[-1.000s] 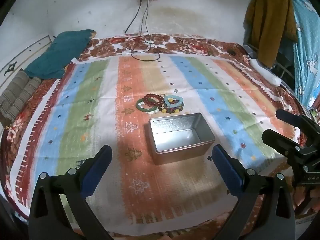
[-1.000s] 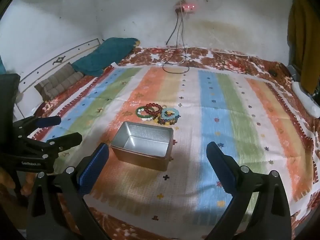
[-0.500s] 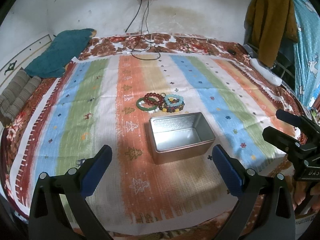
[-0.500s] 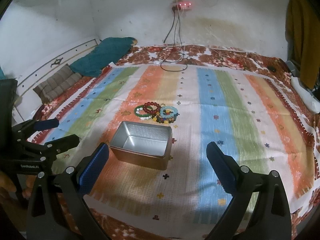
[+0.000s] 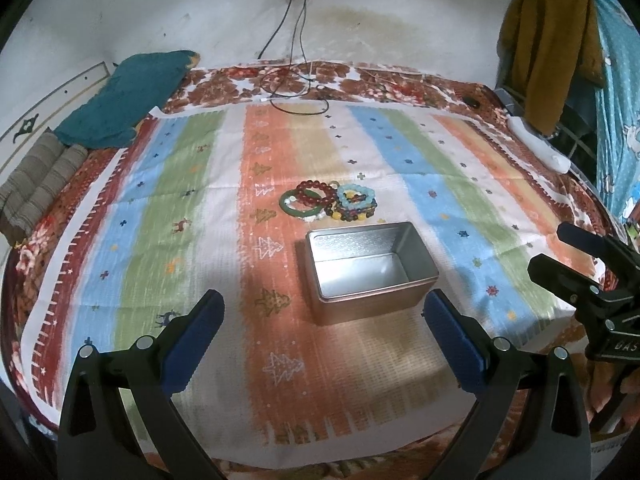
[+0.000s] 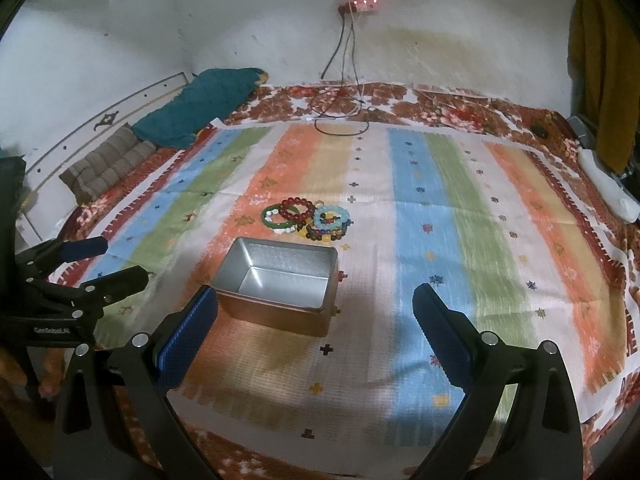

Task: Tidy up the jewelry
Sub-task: 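Move both grippers forward past the silver tin toward the bracelet pile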

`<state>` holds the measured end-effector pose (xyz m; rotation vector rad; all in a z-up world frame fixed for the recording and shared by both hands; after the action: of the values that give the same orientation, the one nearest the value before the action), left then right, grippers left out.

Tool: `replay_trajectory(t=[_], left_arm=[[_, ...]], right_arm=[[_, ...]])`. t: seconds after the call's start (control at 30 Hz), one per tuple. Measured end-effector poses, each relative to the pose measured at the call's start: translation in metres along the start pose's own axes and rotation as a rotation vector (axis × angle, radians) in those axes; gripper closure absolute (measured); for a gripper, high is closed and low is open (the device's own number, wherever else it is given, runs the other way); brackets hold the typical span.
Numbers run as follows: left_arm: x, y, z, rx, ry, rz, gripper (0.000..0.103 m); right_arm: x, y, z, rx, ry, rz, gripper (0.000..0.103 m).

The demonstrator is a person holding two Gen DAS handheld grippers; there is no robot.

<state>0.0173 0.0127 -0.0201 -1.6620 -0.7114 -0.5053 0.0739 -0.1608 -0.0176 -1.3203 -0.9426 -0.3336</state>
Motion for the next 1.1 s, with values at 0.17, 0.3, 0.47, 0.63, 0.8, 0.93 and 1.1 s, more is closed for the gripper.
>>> replay_trajectory(t=[0.17,0.3,0.47,0.63,0.8,0.93,1.1], left_arm=[[0.000,0.000,-0.002,0.000,0.013,-0.001,0.006],[-0.001,0.001,-0.002,0.004,0.007,0.002,0.006],[0.001,0.003,0.003,0.014,-0.009,0.010,0.006],[0.002,0.005,0.007,0.015,-0.035,0.019,0.006],[0.004,0.008,0.007,0.022,-0.027,0.026,0.006],[0.006,0.010,0.007,0.028,-0.021,0.020,0.006],[0.015,0.014,0.009,0.031,-0.029,0.009,0.006]], right_arm=[[0.000,0.005,-0.002,-0.011,0.008,0.019,0.004],[0.000,0.005,-0.001,-0.017,0.009,0.017,0.004],[0.001,0.007,-0.002,-0.021,0.010,0.022,0.004],[0.004,0.012,0.001,-0.034,-0.003,0.040,0.004],[0.004,0.014,0.004,-0.042,-0.013,0.037,0.004],[0.008,0.019,0.002,-0.028,0.001,0.049,0.004],[0.013,0.029,0.000,-0.014,0.017,0.070,0.004]])
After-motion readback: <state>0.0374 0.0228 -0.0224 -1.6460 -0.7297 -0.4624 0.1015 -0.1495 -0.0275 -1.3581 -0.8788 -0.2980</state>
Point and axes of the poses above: each gripper's, at about its wrist camera, not at the fingertips, and y roughly the way its jaws point, z to its left, x to its top, the point moved 2 cm from there along y, roughly the way its jaws point, and after that the axes turned 9 degrees about -x, right-handed, at the moved point
